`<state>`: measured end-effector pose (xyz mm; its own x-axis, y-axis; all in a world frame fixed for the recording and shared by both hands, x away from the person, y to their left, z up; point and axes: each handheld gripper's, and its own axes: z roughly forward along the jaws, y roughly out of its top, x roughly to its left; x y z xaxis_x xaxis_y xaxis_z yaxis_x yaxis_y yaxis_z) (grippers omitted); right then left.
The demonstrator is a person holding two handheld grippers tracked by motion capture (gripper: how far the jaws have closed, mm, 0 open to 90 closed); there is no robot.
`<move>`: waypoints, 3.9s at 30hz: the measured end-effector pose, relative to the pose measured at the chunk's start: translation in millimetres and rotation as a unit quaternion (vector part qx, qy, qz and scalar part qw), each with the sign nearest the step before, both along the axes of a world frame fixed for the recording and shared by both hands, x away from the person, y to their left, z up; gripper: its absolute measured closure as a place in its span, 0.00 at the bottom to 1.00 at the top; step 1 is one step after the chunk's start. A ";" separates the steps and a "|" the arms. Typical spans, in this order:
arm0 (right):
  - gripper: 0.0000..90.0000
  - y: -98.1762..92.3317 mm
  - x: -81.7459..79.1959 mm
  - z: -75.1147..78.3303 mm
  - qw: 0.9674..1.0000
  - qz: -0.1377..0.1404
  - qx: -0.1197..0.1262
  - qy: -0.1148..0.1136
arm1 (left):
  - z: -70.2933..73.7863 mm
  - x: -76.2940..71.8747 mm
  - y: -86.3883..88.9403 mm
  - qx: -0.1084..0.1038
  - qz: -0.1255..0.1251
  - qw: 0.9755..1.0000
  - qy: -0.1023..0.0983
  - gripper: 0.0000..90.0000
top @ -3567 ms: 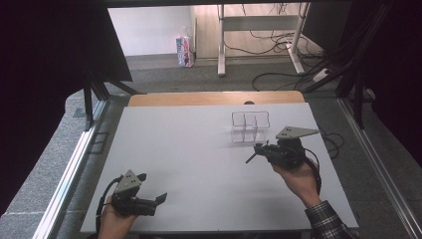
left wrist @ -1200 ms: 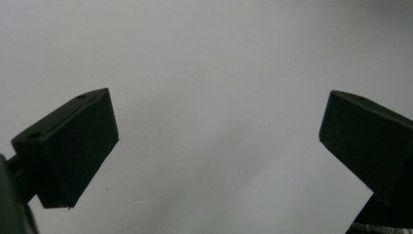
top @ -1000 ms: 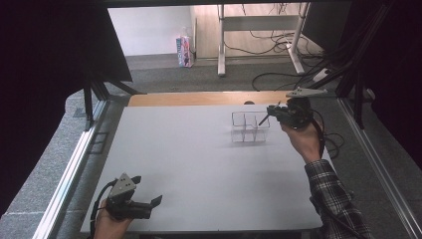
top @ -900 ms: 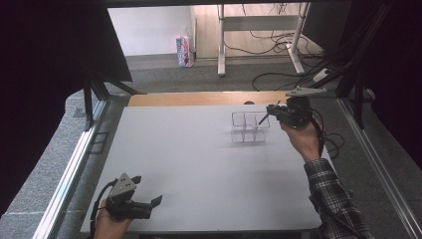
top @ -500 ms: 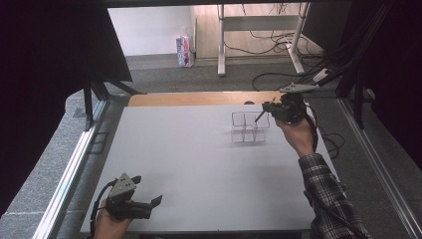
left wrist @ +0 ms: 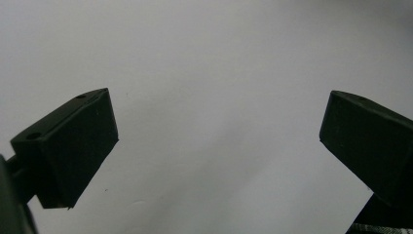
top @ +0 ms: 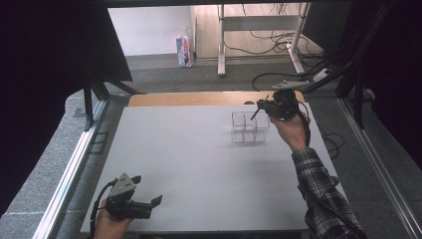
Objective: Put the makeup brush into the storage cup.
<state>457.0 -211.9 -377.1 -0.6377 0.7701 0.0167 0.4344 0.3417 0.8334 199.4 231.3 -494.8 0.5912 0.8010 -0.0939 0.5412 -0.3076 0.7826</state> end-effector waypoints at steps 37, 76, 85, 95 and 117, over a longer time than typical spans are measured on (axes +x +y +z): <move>0.92 14.9 5.7 -42.8 1.000 0.010 -0.023 0.015 | 0.9 -0.8 -0.5 0.002 -0.003 1.000 -0.006 0.01; 0.02 15.9 11.1 -60.5 0.999 -0.010 -0.026 0.016 | 0.2 -0.3 -1.7 0.005 -0.005 1.000 -0.003 0.01; 0.02 13.8 5.5 -55.5 0.999 0.005 -0.030 0.025 | 0.1 -0.2 -1.9 0.005 -0.005 1.000 -0.003 0.01; 0.02 10.8 -1.8 -53.1 0.999 0.010 -0.035 0.028 | 0.4 -0.4 -1.7 0.004 -0.004 1.000 -0.004 0.01; 0.00 -0.4 -28.4 -41.4 0.998 0.024 -0.048 0.024 | 0.6 -0.3 -1.0 0.001 0.001 1.000 -0.004 0.01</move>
